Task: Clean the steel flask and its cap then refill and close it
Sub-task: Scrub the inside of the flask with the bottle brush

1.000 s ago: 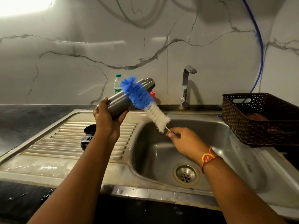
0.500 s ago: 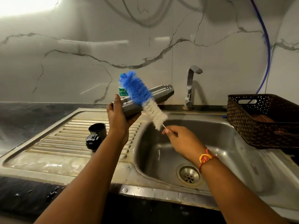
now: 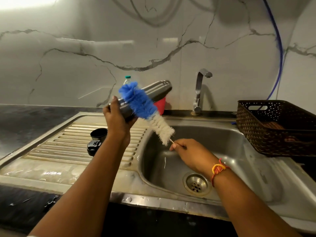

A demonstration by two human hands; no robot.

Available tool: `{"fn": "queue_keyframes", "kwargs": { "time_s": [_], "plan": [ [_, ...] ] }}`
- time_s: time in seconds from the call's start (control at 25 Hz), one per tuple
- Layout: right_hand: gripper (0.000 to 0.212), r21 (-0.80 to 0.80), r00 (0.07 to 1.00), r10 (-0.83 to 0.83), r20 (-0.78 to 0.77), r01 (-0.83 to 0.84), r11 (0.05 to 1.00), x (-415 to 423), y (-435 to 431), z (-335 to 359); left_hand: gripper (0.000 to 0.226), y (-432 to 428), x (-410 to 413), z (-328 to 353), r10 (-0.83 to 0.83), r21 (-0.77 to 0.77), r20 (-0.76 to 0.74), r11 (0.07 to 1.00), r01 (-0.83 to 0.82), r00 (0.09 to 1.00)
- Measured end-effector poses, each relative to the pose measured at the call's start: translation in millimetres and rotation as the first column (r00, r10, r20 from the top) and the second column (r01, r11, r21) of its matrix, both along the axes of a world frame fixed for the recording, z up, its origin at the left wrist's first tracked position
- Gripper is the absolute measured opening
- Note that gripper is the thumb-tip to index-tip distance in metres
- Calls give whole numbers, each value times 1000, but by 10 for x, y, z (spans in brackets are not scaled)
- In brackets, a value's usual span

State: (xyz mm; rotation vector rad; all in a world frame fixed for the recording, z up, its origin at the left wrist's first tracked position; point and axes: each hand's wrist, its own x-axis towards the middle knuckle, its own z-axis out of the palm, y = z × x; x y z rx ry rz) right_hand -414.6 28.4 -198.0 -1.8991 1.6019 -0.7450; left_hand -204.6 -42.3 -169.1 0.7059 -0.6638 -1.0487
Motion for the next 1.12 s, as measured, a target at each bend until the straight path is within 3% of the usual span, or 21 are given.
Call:
{"fn": "queue_keyframes", "kwargs": {
  "time_s": [0.28, 0.36, 0.44, 0.52, 0.68, 0.84, 1.0, 1.12],
  "plan": [
    [27, -40, 953, -20, 301, 34, 999, 50, -4, 26, 52, -73, 34, -58, -131, 61, -187, 988, 144, 974],
    [27, -15, 926, -4, 376, 11, 1000, 30, 12, 34, 44, -41, 42, -21, -186, 29, -215, 980, 197, 959],
    [26, -1, 942, 40, 333, -41, 999, 26, 47, 48, 39, -9, 48, -15, -233, -11, -219, 972, 236, 948],
    [24, -22, 978, 58, 201, -55, 998, 39, 52, 40, 48, -6, 43, -19, -265, -35, -150, 964, 263, 952],
    [24, -82, 995, -20, 98, 28, 996, 35, -3, 54, 56, 33, -56, -32, -281, -2, 5, 960, 281, 960],
    [24, -15, 998, 4, 56, -3, 1000, -45, 16, 7, 57, 41, 41, 24, -228, -55, -85, 973, 224, 970],
    [25, -27, 993, 37, 108, -34, 999, 84, 6, 69, 34, 141, -120, -20, -278, 17, 39, 960, 278, 960],
    [26, 0, 997, 46, 56, -46, 999, 0, 63, 51, 44, 128, -37, 74, -266, -43, -60, 964, 264, 962]
  ]
}}
